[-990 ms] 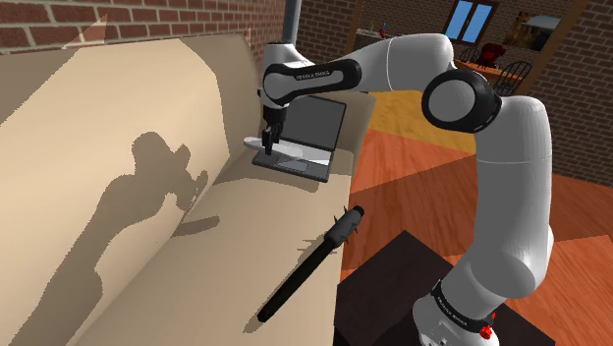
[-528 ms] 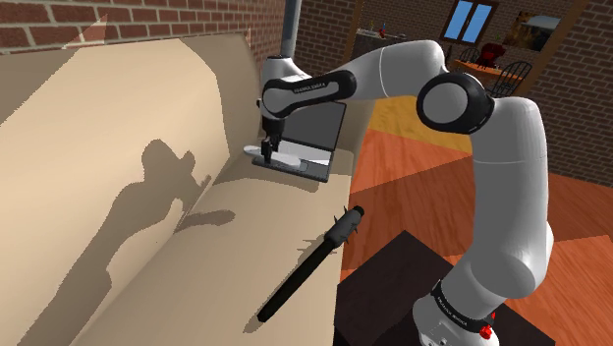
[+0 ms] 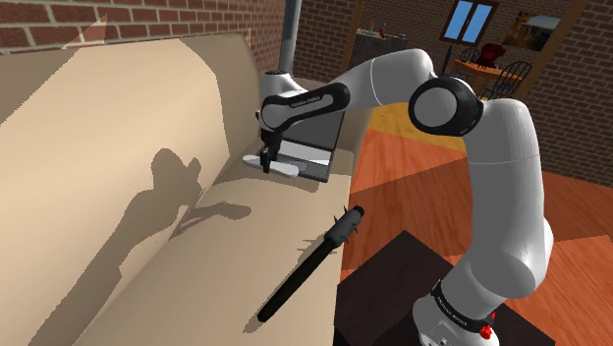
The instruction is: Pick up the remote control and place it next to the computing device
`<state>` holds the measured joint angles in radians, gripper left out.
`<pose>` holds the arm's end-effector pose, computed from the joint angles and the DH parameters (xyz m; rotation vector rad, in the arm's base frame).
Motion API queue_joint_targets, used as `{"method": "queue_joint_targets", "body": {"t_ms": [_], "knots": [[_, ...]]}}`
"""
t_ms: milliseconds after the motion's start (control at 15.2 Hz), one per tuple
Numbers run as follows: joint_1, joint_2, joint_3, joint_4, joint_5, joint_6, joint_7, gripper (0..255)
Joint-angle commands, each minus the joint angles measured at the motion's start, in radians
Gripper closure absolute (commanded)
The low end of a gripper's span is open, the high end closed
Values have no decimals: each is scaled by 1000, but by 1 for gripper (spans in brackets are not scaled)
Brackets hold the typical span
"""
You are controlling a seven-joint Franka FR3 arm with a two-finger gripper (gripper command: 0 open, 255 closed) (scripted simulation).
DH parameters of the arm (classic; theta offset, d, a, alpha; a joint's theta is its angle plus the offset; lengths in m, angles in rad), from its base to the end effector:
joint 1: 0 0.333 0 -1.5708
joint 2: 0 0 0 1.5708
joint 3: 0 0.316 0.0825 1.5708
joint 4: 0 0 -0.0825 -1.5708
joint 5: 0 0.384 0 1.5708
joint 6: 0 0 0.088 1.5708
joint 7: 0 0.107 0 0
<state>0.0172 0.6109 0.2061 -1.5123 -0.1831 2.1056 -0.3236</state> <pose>0.6946 0.1251 0.3116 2.9616 0.9235 -0.0073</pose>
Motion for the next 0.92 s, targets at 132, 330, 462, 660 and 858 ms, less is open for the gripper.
{"method": "queue_joint_targets", "body": {"t_ms": [132,330,462,660,858], "knots": [[1,19,-4,-25,-6,44,6,255],[3,40,-7,-32,-12,72,10,255],[4,54,-10,-37,-15,91,13,255],[6,78,-14,-40,-21,118,17,255],[8,96,-17,-42,-25,138,20,255]]}}
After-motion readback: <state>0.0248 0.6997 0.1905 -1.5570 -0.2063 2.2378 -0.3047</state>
